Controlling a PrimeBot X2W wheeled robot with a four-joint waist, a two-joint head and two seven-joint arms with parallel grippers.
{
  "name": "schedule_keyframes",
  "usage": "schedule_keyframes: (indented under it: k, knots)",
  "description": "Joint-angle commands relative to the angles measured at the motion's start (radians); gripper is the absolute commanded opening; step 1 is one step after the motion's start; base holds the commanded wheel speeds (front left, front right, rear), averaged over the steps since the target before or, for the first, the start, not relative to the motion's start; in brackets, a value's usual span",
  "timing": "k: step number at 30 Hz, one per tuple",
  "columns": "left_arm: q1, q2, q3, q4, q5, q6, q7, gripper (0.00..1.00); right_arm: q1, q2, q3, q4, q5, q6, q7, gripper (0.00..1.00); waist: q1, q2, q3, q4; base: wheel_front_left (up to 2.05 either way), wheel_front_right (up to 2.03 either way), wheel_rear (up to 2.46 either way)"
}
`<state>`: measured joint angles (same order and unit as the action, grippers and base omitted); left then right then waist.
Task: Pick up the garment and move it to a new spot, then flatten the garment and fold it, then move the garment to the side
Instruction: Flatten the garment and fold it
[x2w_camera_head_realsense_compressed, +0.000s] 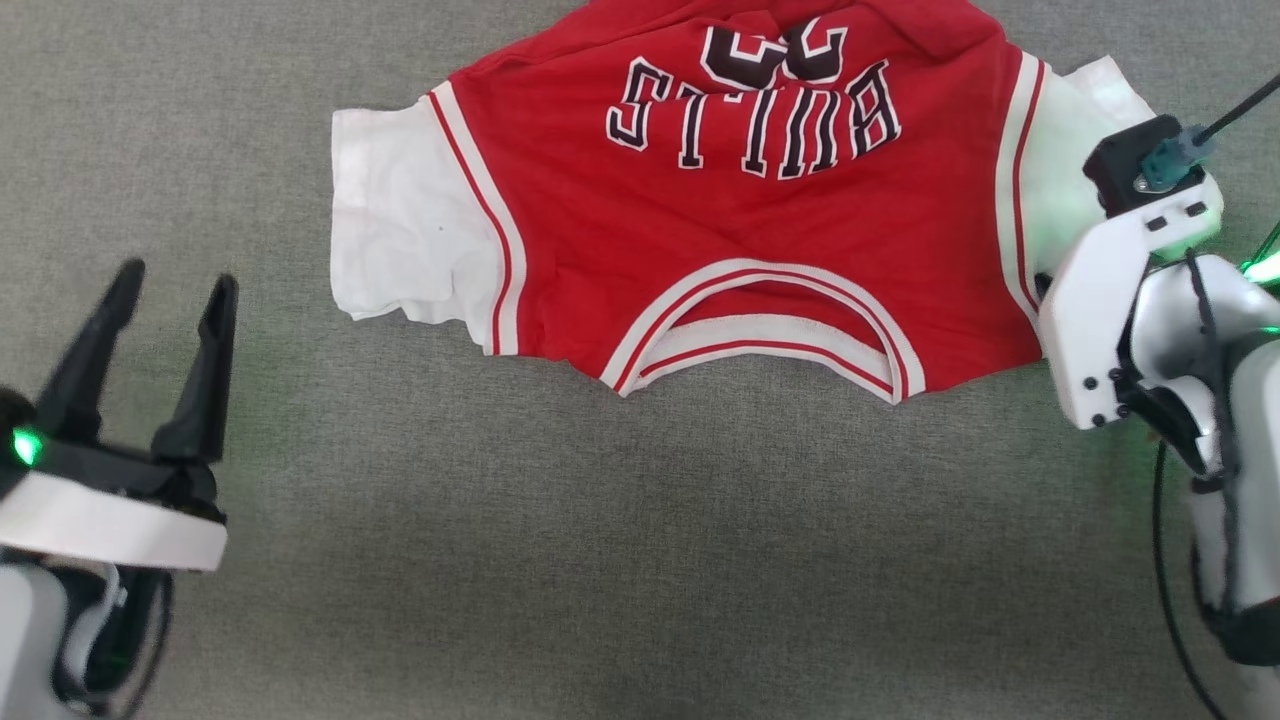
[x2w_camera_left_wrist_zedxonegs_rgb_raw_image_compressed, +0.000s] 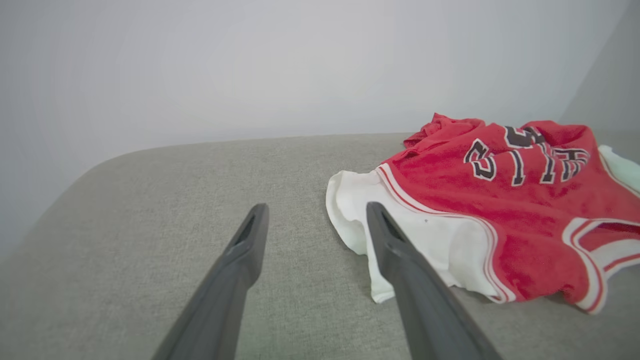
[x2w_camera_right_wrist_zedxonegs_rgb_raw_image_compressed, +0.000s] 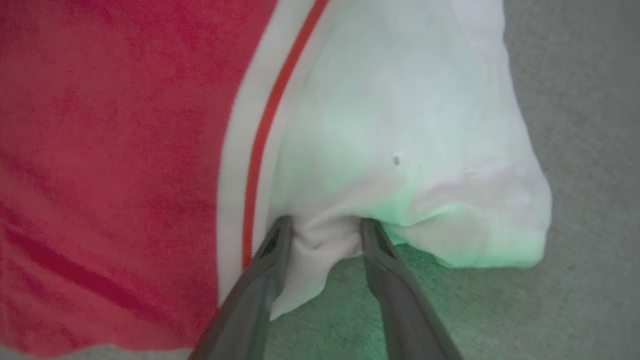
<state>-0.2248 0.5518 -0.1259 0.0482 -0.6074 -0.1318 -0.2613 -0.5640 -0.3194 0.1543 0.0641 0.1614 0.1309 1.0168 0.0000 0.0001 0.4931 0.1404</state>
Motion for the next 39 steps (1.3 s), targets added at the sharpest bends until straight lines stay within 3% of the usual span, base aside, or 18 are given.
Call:
schedule_keyframes:
  k: [1,6,10,11,15,19,22,26,33,34,35,36,39]
  knots:
    - [-0.032,0.054,-0.037,-0.021,0.014,0.002,-0.005,1.0,0.055,0.023,0.012,0.077,-0.01,0.0,0.021,0.0,0.0,-0.0001,0.001,-0.002,0.0,0.0,0.0]
    - [-0.133,0.252,-0.225,-0.073,-0.035,0.002,-0.005,1.0,0.027,0.042,0.006,0.079,-0.023,0.0,0.011,0.0,0.0,-0.0001,0.005,-0.014,0.0,0.0,0.0]
    - [-0.288,0.465,-0.518,-0.162,-0.198,0.002,0.067,1.0,-0.001,0.066,0.017,0.084,-0.027,0.0,-0.013,0.0,0.0,-0.0001,0.011,-0.029,0.0,0.0,0.0]
    - [-0.288,0.465,-0.518,-0.162,-0.198,0.002,0.067,1.0,-0.001,0.066,0.017,0.084,-0.027,0.0,-0.013,0.0,0.0,-0.0001,0.011,-0.029,0.0,0.0,0.0]
    - [-0.495,0.593,-0.798,-0.222,-0.295,0.002,0.211,1.0,-0.024,0.085,0.041,0.095,-0.034,0.0,-0.024,0.0,0.0,-0.0001,0.029,-0.05,0.0,0.0,0.0]
    - [-0.705,0.593,-1.02,-0.178,-0.315,0.002,0.307,1.0,-0.035,0.096,0.061,0.098,-0.039,0.0,-0.024,0.0,0.0,-0.0001,0.05,-0.067,0.0,0.0,0.0]
    - [-0.824,0.559,-1.123,-0.095,-0.323,0.002,0.319,1.0,-0.038,0.101,0.068,0.099,-0.042,0.0,-0.021,0.0,0.0,-0.0001,0.066,-0.076,0.0,0.0,0.0]
    - [-0.872,0.514,-1.155,0.013,-0.315,0.002,0.336,1.0,-0.047,0.113,0.077,0.101,-0.047,0.0,-0.018,0.0,0.0,-0.0001,0.083,-0.091,0.0,0.0,0.0]
    - [-0.783,0.47,-1.167,0.075,-0.308,0.002,0.423,1.0,-0.051,0.122,0.087,0.1,-0.052,0.0,-0.024,0.0,0.0,-0.0001,0.088,-0.108,0.0,0.0,0.0]
    - [-0.778,0.467,-1.168,0.081,-0.311,0.002,0.425,0.49,-0.051,0.123,0.087,0.099,-0.051,0.0,-0.026,0.0,0.0,-0.0001,0.086,-0.109,0.0,0.0,0.0]
    - [-0.778,0.463,-1.169,0.09,-0.317,0.002,0.417,0.14,-0.052,0.124,0.087,0.097,-0.05,0.0,-0.033,0.0,0.0,-0.0001,0.084,-0.111,0.0,0.0,0.0]
    - [-0.778,0.456,-1.169,0.099,-0.333,0.002,0.408,0.0,-0.052,0.125,0.083,0.094,-0.049,0.0,-0.04,0.0,0.0,-0.0001,0.081,-0.111,0.0,0.0,0.0]
    - [-0.799,0.444,-1.166,0.12,-0.376,0.002,0.354,0.0,-0.053,0.13,0.07,0.077,-0.044,0.0,-0.073,0.0,0.0,-0.0001,0.066,-0.112,0.0,0.0,0.0]
